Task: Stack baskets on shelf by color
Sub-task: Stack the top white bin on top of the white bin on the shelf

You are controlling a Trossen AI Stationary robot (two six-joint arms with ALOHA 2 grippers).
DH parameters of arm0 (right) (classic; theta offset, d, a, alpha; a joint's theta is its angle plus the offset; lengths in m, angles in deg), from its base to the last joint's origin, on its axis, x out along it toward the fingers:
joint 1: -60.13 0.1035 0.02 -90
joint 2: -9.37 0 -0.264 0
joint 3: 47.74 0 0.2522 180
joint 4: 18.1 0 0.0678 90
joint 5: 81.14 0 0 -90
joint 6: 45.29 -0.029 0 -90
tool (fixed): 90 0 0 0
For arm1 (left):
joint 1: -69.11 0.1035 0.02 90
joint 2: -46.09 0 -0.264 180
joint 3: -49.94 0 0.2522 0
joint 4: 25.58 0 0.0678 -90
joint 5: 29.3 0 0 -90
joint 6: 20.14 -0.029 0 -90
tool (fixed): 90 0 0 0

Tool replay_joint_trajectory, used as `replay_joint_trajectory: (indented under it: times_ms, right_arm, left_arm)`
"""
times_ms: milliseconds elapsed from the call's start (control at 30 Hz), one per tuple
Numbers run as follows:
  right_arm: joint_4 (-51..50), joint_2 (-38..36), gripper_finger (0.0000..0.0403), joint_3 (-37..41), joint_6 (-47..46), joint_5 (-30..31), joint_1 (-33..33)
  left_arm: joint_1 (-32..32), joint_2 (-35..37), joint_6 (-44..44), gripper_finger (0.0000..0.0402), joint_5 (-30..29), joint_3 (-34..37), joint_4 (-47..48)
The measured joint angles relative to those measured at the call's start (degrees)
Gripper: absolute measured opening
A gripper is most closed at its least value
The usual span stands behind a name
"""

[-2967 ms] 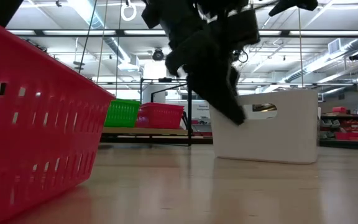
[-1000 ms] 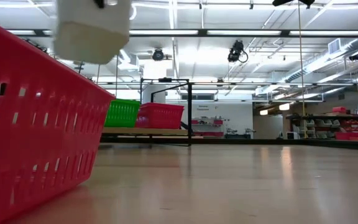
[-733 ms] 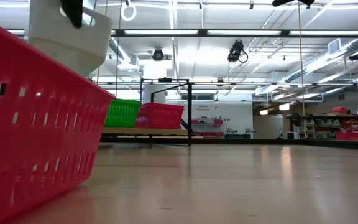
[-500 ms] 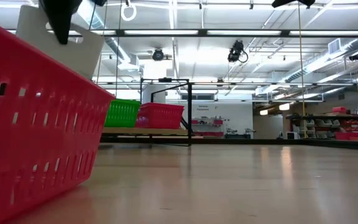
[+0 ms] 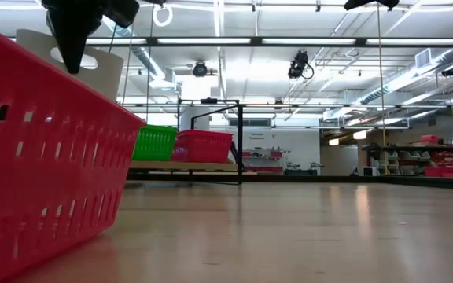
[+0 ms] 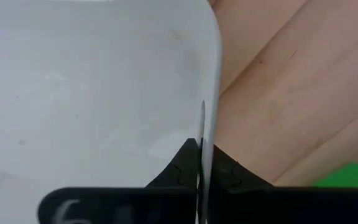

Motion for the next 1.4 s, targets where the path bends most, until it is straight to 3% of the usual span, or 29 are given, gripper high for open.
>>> replay_joint_trajectory:
  times_ms: [733, 1067, 1400]
  right_arm:
    - [-0.04, 0.02, 0.024, 0.0, 2.01, 2.51, -0.61]
    - [-0.07, 0.0, 0.024, 0.0, 2.16, 2.47, -1.81]
    - [-0.09, 0.0, 0.024, 0.0, 2.16, 2.4, -1.81]
  left_arm:
    - [5.65, 4.58, -2.04, 0.0006, 1.67, 0.24, 2.92]
    - [5.96, 5.04, -14.0, 0.0006, 2.63, 0.2, 3.07]
    - [7.18, 5.03, -15.85, 0.0006, 5.33, 4.84, 1.66]
